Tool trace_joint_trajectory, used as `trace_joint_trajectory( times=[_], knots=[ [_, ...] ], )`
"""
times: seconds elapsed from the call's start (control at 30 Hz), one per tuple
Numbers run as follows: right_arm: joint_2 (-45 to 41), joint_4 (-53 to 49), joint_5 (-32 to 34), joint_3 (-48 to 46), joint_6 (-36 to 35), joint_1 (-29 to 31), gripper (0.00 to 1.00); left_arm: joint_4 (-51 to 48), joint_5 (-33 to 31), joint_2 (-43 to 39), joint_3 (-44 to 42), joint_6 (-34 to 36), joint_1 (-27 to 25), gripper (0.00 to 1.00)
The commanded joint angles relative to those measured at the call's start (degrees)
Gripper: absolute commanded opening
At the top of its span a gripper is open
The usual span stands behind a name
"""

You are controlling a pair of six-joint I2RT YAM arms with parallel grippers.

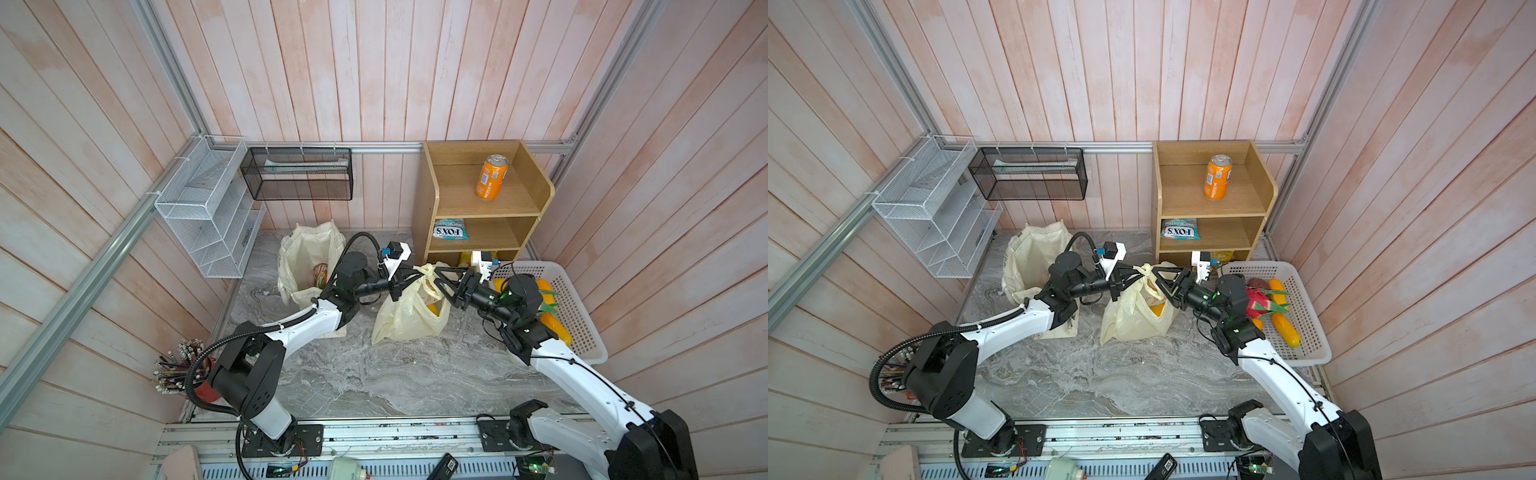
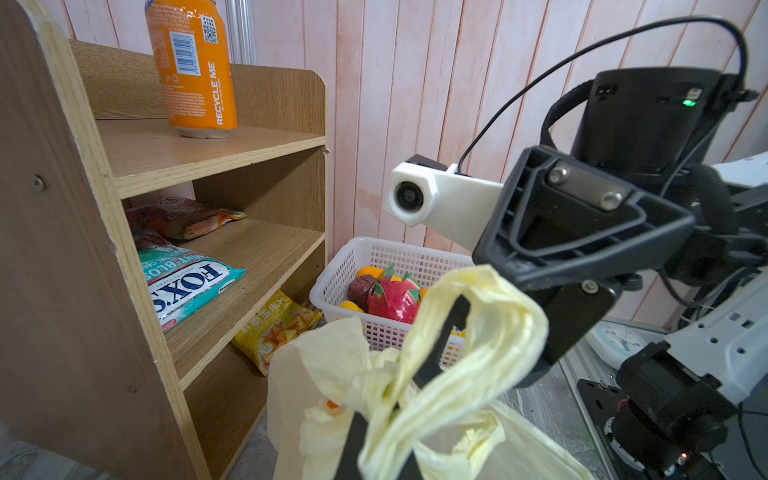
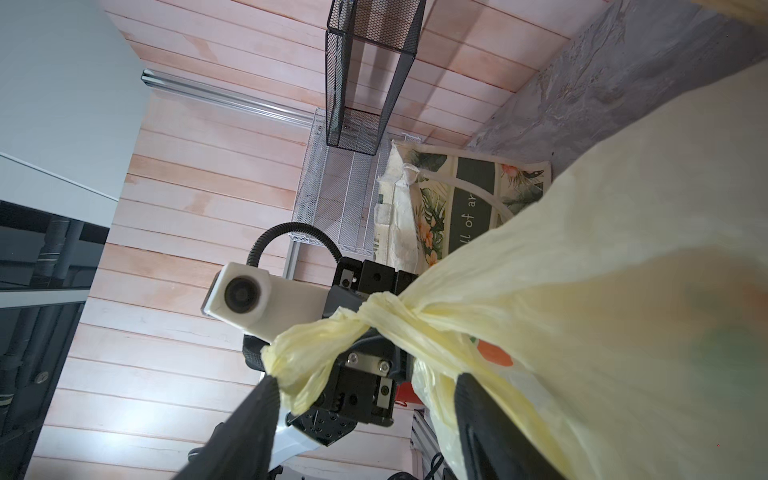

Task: Place the mixed food into the grocery bags and tie them

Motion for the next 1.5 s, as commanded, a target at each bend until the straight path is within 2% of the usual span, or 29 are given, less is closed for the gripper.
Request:
trace_joint_trajectory(
  times=[0.0,0.33,0.57,0.83,1.03,1.1,1.23,1.33,1.47],
  knots=[
    [1.65,4.80,-1.25,0.56,1.79,0.61,0.68,1.52,1.86,-0.63,-0.11,0.70,-0.12,0.00],
    [5.98,9.19,-0.20,1.27,2.62,1.11,0.68,1.64,4.30,-0.77,-0.26,0.70,-0.32,0.00],
    [9.04,12.35,-0.76,2.82,6.02,1.10,0.68,-0.23,5.51,-0.89,-0.22,2.53,-1.06,0.00],
    [8.48,12.25,-0.64,2.39,5.79,1.11,0.68,-0.16,4.99,-0.88,-0.52,3.02,-1.20,0.00],
    [10.61,14.92,-1.76,3.24,7.09,1.12,0.68,-6.76,4.14,-0.70,1.36,8.88,-2.62,0.00],
    [10.81,14.76,-2.14,3.83,6.70,1.11,0.68,-6.78,3.16,-0.97,1.19,8.58,-2.61,0.00],
    [8.00,10.94,-1.96,3.82,4.51,-0.43,0.68,-5.36,-0.75,-1.94,-0.15,7.65,-2.59,0.00],
    [2.64,3.68,-1.46,3.44,-0.08,-3.26,0.68,-2.87,-3.89,-2.91,-1.94,6.73,-2.11,0.00],
    [-4.10,-5.11,-0.96,2.84,-3.59,-5.53,0.68,1.23,-4.74,-3.86,-3.99,5.01,-0.97,0.00]
  ],
)
